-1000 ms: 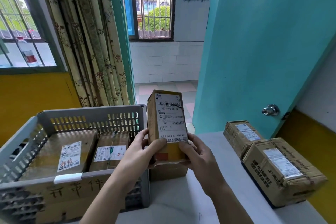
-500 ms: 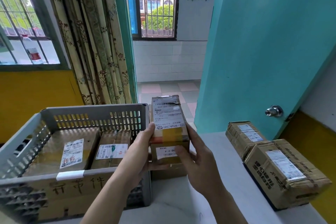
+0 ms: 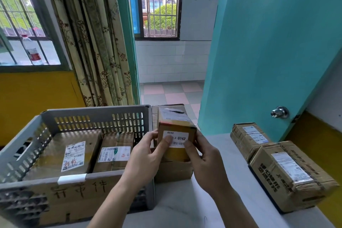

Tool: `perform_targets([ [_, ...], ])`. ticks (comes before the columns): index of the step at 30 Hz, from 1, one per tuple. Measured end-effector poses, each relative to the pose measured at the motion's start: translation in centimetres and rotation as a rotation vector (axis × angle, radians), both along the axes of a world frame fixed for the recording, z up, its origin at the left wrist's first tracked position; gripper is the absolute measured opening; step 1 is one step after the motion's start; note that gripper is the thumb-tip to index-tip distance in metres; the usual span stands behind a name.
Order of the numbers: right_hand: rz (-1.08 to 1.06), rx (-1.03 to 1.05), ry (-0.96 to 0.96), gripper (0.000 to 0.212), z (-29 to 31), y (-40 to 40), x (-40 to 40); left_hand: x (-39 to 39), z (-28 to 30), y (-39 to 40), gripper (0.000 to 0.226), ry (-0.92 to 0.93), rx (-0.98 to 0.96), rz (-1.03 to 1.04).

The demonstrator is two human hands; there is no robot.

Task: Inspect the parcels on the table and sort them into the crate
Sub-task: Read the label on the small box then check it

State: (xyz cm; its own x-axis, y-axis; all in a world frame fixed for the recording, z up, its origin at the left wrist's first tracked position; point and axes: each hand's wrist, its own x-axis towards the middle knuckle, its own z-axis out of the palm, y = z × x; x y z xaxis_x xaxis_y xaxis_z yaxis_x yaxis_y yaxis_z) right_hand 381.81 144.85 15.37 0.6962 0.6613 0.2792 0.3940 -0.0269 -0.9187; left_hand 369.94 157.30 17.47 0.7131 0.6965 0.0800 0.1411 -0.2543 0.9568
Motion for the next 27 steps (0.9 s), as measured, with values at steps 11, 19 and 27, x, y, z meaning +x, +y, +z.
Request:
perform_targets([
  [11,-0.017,0.005,-0.065,0.060,0.5,0.1,0.2,0.3,-0.4,0.1,0.047,-0.019,0.055,0.017],
  [19,-0.023,0.016,-0.095,0.052,0.3,0.2,0.1,-0.3,-0.1,0.4,0.044,-0.039,0.040,-0.011],
  [27,0.102,0.014,-0.039,0.060,0.2,-0.1,0.1,-0.2,-0.5,1.0,0.044,-0.059,0.010,0.042],
])
